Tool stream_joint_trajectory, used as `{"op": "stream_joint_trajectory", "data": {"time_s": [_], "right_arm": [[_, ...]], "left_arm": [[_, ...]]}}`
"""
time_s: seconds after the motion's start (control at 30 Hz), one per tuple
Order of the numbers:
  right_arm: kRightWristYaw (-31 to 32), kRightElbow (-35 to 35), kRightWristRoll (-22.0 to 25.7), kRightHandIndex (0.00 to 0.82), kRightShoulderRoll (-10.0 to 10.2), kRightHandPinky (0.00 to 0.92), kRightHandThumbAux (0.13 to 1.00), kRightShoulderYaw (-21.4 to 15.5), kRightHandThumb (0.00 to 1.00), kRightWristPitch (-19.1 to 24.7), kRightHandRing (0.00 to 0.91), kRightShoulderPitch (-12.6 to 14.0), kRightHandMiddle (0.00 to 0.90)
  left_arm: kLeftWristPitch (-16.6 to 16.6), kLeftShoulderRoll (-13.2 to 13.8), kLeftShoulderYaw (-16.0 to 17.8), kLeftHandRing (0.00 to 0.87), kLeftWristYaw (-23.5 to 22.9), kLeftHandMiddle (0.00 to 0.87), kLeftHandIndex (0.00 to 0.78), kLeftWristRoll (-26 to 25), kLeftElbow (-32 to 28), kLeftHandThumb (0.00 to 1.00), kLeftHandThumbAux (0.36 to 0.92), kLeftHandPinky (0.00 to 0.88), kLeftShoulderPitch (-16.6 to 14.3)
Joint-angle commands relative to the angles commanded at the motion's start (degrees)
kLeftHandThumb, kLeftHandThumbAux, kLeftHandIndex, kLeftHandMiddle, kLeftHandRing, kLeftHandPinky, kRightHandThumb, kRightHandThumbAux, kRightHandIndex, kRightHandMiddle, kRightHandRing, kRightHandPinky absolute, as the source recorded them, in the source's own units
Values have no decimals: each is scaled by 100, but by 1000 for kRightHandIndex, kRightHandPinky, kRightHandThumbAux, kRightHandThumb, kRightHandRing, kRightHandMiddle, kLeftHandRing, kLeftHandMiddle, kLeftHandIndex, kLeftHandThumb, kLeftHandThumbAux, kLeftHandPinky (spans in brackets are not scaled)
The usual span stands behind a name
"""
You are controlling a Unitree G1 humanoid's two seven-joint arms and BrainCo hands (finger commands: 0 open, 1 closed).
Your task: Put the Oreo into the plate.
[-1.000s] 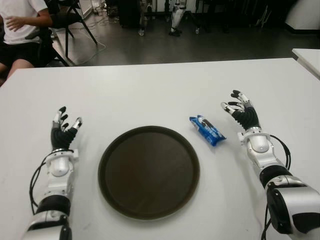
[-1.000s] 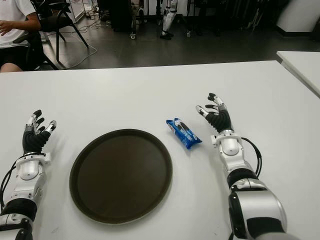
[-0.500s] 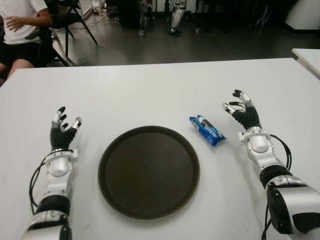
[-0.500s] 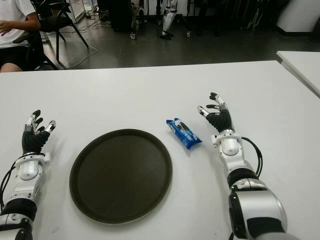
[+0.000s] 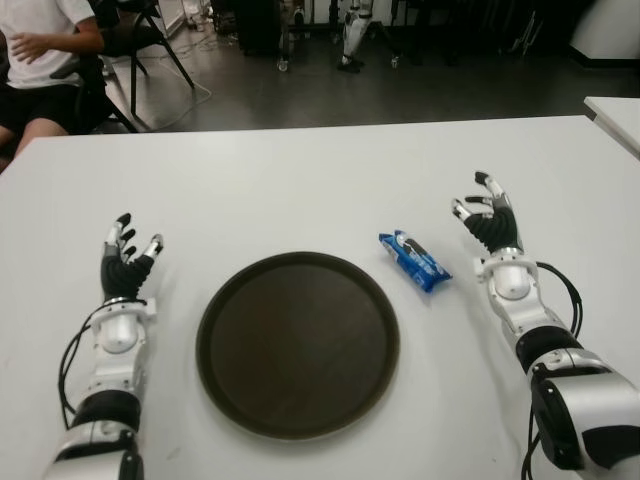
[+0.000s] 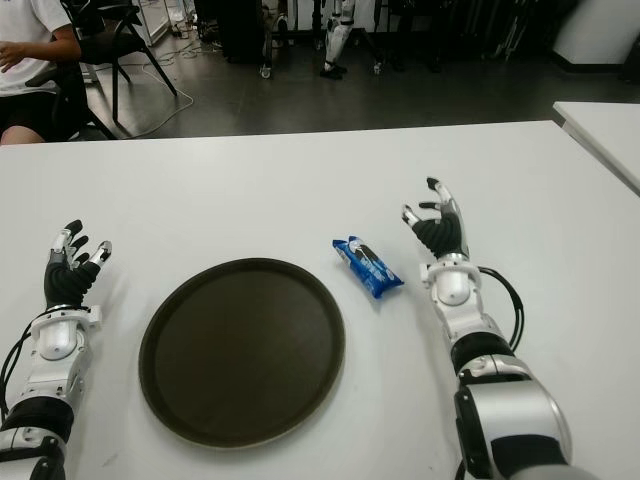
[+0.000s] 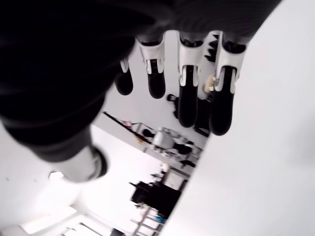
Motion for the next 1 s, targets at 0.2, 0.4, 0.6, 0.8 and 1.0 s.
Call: {"op": "stream_joint_trajectory", "data": {"time_s": [0.2,0.4,0.6,0.8,1.0], "right_arm": [[55,-510,-73,77,-33,309,670,70,373,143,195,213,123],[-99,-801,-283,73,-67,239,673,163,361,407,168,269,126],[-141,-1337,-653,53,-163,196,690,326,330,1001,152,330,122],[235,-2573,-1062,13,-251,223,704,541,275,2281,152,527,98],[912,-4156,-1523,1,-284,249,693,777,244,3906,151,836,57]], "left_arm": [[43,-29,2,65,-18,87,49,-21,-36,252,676,36,4],[75,-49,-28,76,28,96,51,19,-87,238,670,37,2],[95,-53,-63,85,57,106,52,51,-114,234,669,40,1],[115,-48,-101,92,66,118,60,57,-141,234,663,39,5],[186,-62,-120,100,84,128,66,40,-172,234,653,40,-7]]}}
